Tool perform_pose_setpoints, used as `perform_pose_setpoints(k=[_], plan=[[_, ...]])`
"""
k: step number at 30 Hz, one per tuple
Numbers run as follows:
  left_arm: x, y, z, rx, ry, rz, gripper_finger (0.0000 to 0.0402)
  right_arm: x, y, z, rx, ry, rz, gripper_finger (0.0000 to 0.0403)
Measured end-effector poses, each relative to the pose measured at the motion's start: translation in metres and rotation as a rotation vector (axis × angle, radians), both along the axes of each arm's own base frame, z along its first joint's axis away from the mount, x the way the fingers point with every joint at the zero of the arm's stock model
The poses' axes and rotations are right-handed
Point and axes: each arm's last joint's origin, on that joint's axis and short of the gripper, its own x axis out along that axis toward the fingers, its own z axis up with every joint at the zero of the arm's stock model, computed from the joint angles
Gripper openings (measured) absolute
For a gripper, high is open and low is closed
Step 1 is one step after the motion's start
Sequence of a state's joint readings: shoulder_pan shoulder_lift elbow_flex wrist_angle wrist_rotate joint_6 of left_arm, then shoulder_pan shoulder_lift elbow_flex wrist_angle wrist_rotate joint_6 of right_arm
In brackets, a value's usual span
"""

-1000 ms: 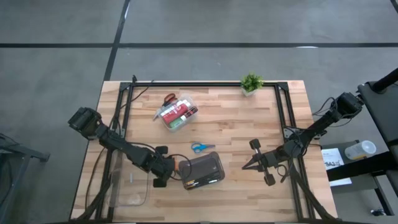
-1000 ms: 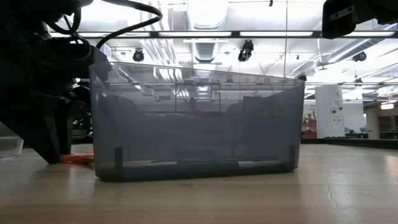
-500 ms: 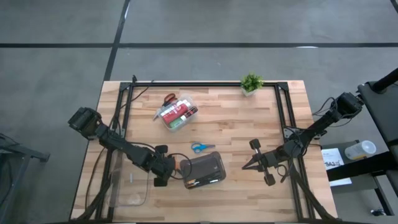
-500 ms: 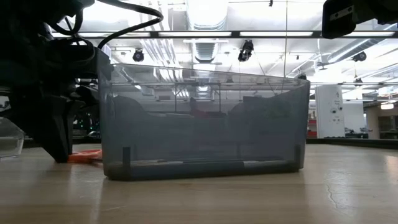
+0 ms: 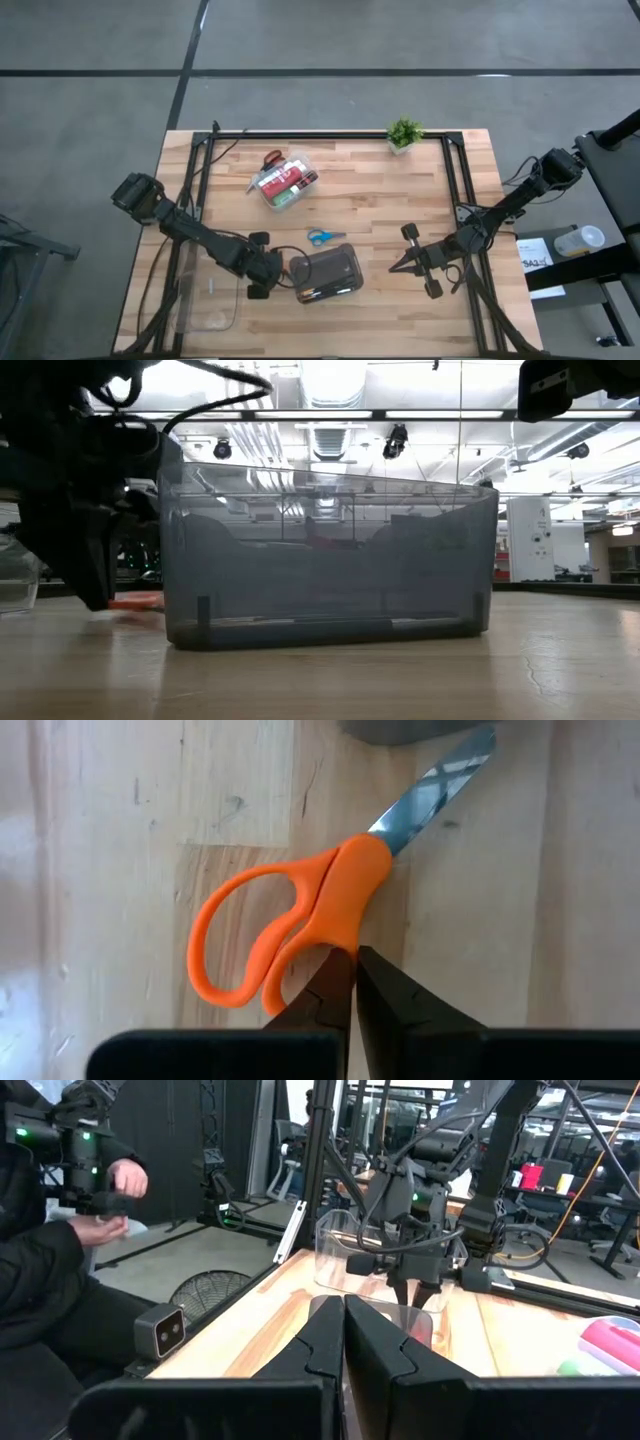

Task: Pick & Place Paint Supplies
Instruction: Put the orange scissors into the bottom transparent bin

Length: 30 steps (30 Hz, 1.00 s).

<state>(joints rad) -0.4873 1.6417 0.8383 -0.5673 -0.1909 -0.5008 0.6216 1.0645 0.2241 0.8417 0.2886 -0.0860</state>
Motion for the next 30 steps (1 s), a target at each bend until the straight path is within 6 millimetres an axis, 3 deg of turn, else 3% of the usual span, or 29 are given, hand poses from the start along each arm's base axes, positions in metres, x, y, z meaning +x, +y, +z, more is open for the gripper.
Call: perform_pose_setpoints(k=[12, 19, 25, 30], plan=[[0.007, -0.003, 0.030, 0.040, 0.060, -0.002, 0.0012, 0.000, 0.000, 0.000, 0.000, 0.000, 0.000, 0.0008], [0.004, -0.002, 0.065, 0.036, 0.041, -0.006, 0.0012, 0.000, 0.000, 0.000, 0.000, 0.000, 0.000, 0.0008], [-0.009, 0.004, 0.099, 0.005, -0.003, 0.025, 0.0011, 0.000, 0.000, 0.000, 0.000, 0.000, -0.001, 0.0008], [-0.027, 0.013, 0.121, -0.053, -0.038, 0.173, 0.0011, 0.000, 0.000, 0.000, -0.001, 0.000, -0.001, 0.0008]])
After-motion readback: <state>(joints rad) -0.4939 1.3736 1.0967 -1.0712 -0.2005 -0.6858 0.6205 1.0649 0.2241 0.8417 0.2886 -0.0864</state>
